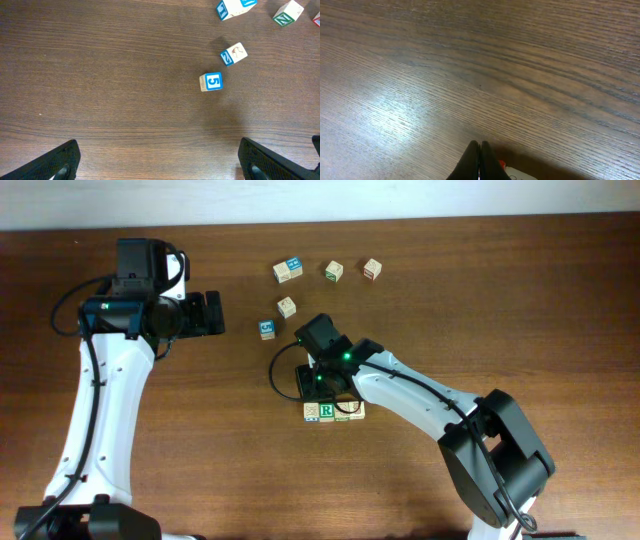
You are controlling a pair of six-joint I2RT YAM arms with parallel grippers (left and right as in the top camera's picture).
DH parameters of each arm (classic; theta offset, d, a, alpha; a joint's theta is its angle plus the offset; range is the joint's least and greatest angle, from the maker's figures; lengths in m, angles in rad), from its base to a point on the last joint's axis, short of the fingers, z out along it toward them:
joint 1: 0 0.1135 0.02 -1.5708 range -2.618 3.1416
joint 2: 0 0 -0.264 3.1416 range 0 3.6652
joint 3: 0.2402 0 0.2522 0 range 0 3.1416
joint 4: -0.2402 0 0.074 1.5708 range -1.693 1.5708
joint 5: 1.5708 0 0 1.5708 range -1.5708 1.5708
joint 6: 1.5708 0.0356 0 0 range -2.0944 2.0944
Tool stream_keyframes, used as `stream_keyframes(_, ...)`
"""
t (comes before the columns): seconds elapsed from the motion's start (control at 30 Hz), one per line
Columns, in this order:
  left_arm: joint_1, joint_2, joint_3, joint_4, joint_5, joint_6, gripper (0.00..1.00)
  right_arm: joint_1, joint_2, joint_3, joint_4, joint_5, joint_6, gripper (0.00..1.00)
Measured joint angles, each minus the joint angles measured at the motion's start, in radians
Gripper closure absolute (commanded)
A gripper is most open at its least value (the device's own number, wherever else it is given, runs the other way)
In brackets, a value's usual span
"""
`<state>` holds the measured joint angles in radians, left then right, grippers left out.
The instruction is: Rotate 4 blocks
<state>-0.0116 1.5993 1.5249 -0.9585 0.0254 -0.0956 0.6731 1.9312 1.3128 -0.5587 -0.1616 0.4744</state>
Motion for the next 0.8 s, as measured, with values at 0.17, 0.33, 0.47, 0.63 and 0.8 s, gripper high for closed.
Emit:
stream_keyframes(0.17, 0.0, 0.0, 0.0, 0.0, 0.0, 0.0, 0.01, 0.0, 0.001, 0.0, -0.012, 0.004, 0.003, 0.96)
stream_keyframes(0.33, 0.0, 0.0, 0.0, 0.0, 0.0, 0.0, 0.01, 0.029, 0.004, 0.0, -0.02, 0.019, 0.05, 0.96)
stream_keyframes(0.47, 0.0, 0.0, 0.0, 0.0, 0.0, 0.0, 0.01, 0.029, 0.033, 0.0, -0.024, 0.023, 0.095, 0.96)
stream_keyframes(0.63, 0.0, 0.0, 0.0, 0.0, 0.0, 0.0, 0.01, 0.029, 0.033, 0.0, -0.042, 0.021, 0.101, 0.96)
stream_keyframes(0.8, 0.0, 0.0, 0.0, 0.0, 0.0, 0.0, 0.01, 0.029, 0.033, 0.0, -0.051, 0.022, 0.101, 0.96)
